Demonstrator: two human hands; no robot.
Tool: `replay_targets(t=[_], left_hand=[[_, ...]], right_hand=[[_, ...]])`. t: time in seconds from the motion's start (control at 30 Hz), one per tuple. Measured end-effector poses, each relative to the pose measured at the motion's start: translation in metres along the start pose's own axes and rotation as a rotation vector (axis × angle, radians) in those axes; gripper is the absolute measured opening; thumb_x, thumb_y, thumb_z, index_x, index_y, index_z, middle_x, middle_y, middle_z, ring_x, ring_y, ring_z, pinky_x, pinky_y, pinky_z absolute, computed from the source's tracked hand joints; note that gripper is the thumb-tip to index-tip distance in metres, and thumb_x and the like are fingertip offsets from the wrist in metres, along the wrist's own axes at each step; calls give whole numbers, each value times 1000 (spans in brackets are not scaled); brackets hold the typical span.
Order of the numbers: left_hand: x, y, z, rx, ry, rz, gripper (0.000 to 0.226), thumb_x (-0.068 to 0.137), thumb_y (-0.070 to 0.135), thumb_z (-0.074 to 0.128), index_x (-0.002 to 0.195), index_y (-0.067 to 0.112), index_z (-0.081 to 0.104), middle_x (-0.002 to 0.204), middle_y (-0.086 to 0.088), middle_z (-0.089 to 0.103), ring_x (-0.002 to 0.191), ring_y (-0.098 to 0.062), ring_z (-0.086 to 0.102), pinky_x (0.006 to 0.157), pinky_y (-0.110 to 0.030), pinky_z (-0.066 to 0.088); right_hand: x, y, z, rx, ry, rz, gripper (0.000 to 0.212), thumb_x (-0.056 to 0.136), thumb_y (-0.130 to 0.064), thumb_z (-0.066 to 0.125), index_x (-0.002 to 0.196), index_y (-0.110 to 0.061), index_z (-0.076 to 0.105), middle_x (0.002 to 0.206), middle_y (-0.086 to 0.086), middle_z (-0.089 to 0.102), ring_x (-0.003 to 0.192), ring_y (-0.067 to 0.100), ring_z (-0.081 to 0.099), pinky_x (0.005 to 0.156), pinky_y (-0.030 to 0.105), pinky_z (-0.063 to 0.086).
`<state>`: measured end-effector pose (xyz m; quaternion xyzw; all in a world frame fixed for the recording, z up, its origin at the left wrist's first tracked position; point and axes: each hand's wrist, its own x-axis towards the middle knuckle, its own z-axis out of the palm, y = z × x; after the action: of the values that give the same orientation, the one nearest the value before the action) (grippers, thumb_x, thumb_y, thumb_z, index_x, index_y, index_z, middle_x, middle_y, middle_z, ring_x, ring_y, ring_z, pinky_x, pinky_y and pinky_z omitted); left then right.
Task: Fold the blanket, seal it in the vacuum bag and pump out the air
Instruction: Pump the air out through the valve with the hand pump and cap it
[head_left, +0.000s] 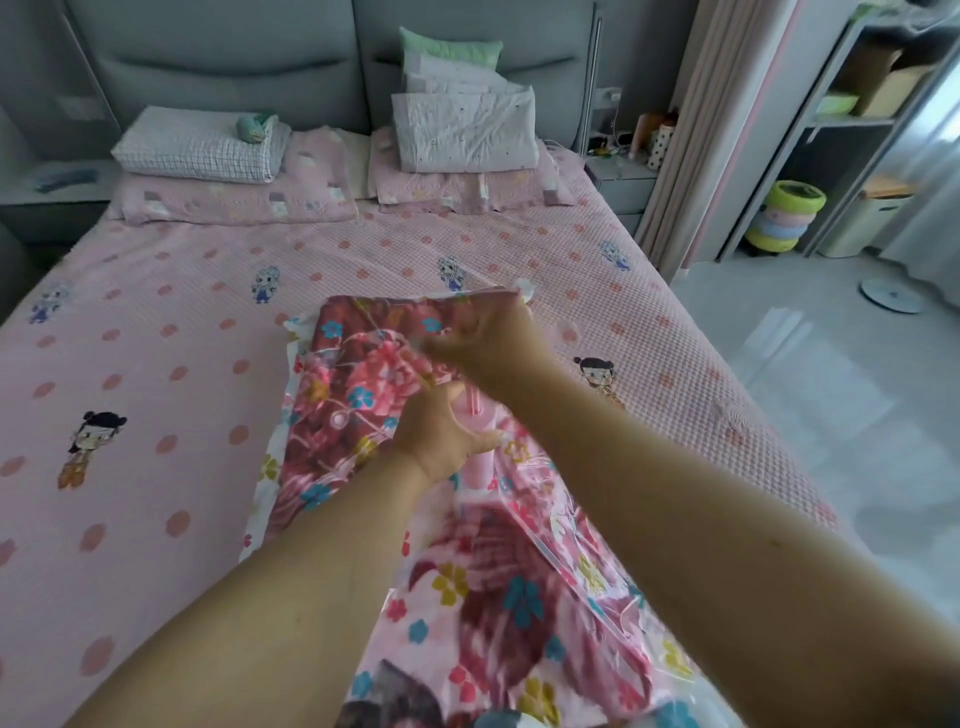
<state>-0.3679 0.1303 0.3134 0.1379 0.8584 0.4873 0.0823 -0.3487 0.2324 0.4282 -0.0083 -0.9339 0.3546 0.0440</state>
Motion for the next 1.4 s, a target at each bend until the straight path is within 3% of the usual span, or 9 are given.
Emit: replay_targets(t=[0.17,0.27,0.47,0.67,0.8,0.9,1.0,1.2,1.4], left_hand=[[-1,-1,-2,-17,25,2,39,60,24,90,71,35,54,70,21,60,61,8,57,51,-2,40],[3,2,-2,-52,23,-16,37,61,22,90,72,35,57,74,21,62,64,10,58,50,-2,41],[0,-4,3,57,11,36,29,61,18,88,80,18,66,79,5,70,71,-8,66,63,-19,51],[4,-3,-1,-49,2,-12,39,62,23,89,89,27,61,82,18,62,72,4,58,53,-5,44],[0,-4,2,11,6,20,36,59,20,89,81,27,61,74,19,63,70,1,62,55,-2,41],[2,-3,-1,-17,25,10,37,59,25,90,76,31,58,73,21,61,64,8,57,53,-1,40],[5,-1,-2,-30,5,-16,39,62,27,89,90,26,62,84,17,63,74,4,59,56,-6,45],[0,0,4,51,-9,39,35,62,24,88,80,29,59,75,20,62,71,-2,63,57,-4,42],[5,2,-1,-34,0,-6,40,62,25,89,90,27,61,86,18,62,76,2,60,58,-8,46]], right_hand=[[10,-13,-11,-99,45,-84,27,83,-39,68,81,-12,65,55,-1,49,52,12,51,43,24,39],[27,-37,-40,287,223,-145,34,69,-48,76,52,-20,66,37,-6,52,27,-1,38,31,12,31],[-7,13,18,132,-136,247,42,81,-36,72,57,-15,44,56,0,43,50,12,37,54,28,34],[24,-26,-28,356,173,-107,40,70,-45,76,52,-11,63,40,-7,51,33,5,39,38,15,34],[-6,12,15,51,-126,170,39,82,-37,71,59,-15,49,55,0,44,48,12,38,50,24,33],[13,-7,-8,-158,-24,-52,22,83,-38,69,85,-16,68,60,-6,58,50,6,51,45,17,36],[27,-36,-42,321,190,-169,29,72,-46,75,53,-25,68,41,-8,56,31,-1,43,34,10,33],[-11,9,9,155,-148,263,35,82,-32,71,63,-10,52,58,2,51,47,11,39,50,26,37],[23,-32,-41,294,170,-125,34,73,-46,73,57,-16,67,46,-1,59,35,4,44,38,18,41]])
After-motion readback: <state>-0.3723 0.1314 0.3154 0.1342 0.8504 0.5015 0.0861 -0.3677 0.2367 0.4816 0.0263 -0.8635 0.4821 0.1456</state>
